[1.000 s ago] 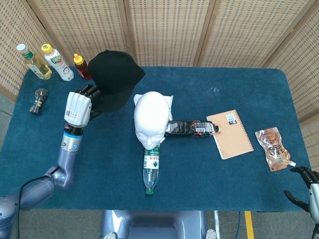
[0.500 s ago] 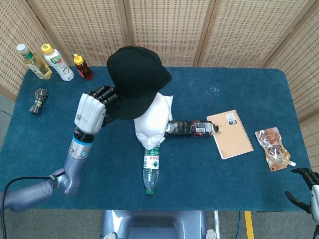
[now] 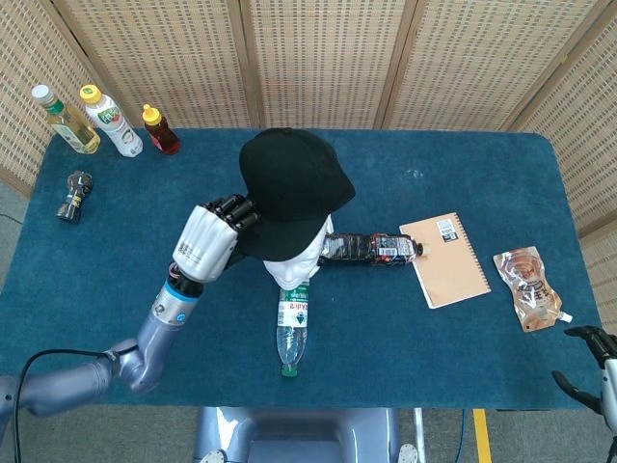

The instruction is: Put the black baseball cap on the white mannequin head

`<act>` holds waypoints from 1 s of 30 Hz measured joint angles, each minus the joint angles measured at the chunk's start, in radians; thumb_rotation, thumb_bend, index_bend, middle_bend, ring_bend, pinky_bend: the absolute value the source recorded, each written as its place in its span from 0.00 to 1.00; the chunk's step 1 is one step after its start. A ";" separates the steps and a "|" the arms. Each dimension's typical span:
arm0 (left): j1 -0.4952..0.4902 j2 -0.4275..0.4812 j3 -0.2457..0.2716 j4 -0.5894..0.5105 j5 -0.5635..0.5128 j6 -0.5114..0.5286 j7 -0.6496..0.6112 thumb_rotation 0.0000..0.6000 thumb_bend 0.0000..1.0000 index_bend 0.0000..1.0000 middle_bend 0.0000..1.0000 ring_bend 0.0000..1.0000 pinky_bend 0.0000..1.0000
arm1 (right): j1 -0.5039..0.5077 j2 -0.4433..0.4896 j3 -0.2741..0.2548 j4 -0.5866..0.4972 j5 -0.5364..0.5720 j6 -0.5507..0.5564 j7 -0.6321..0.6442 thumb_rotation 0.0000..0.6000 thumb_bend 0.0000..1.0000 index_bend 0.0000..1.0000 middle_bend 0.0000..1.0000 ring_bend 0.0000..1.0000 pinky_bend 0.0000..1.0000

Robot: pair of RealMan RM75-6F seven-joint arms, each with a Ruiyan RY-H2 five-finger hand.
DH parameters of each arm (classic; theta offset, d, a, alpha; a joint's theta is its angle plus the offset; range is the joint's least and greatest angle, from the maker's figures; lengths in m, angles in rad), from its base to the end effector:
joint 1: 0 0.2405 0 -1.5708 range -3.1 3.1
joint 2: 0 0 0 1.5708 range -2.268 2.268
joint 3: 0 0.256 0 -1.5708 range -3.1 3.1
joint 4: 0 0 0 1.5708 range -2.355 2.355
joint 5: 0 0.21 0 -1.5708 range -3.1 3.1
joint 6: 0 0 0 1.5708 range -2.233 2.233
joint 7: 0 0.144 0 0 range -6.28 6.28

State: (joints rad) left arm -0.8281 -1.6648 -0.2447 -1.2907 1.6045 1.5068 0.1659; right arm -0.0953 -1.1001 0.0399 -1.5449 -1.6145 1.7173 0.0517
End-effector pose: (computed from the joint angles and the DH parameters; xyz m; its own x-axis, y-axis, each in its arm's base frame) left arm -0.0587 0.3459 0.0411 0.1156 -0.3657 0.9235 0.6797 -0.6489 -0.3421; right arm -0.3229 -0.1196 0.1927 0.4323 0.1423 0.8905 -0.9012 0.0338 0.4321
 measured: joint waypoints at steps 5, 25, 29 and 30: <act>0.012 -0.003 0.029 0.003 0.006 -0.023 0.010 1.00 0.44 0.84 0.53 0.46 0.74 | -0.001 -0.002 0.000 0.008 0.005 -0.002 0.008 1.00 0.15 0.34 0.39 0.44 0.42; 0.041 0.003 0.060 -0.027 0.030 -0.057 0.028 1.00 0.42 0.84 0.53 0.46 0.68 | 0.001 -0.009 0.002 0.019 0.008 -0.008 0.015 1.00 0.15 0.34 0.39 0.44 0.42; 0.045 0.012 0.050 -0.041 0.034 -0.047 0.027 1.00 0.42 0.84 0.53 0.46 0.68 | 0.003 -0.011 0.002 0.021 0.007 -0.011 0.016 1.00 0.15 0.34 0.39 0.44 0.42; 0.046 0.014 0.048 -0.045 0.036 -0.044 0.027 1.00 0.42 0.84 0.53 0.46 0.68 | 0.003 -0.011 0.002 0.022 0.008 -0.012 0.016 1.00 0.15 0.34 0.39 0.44 0.42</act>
State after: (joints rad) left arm -0.7824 -1.6507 -0.1968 -1.3355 1.6409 1.4632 0.1934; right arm -0.0922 -1.1114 0.0419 -1.5232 -1.6065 1.7051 0.0677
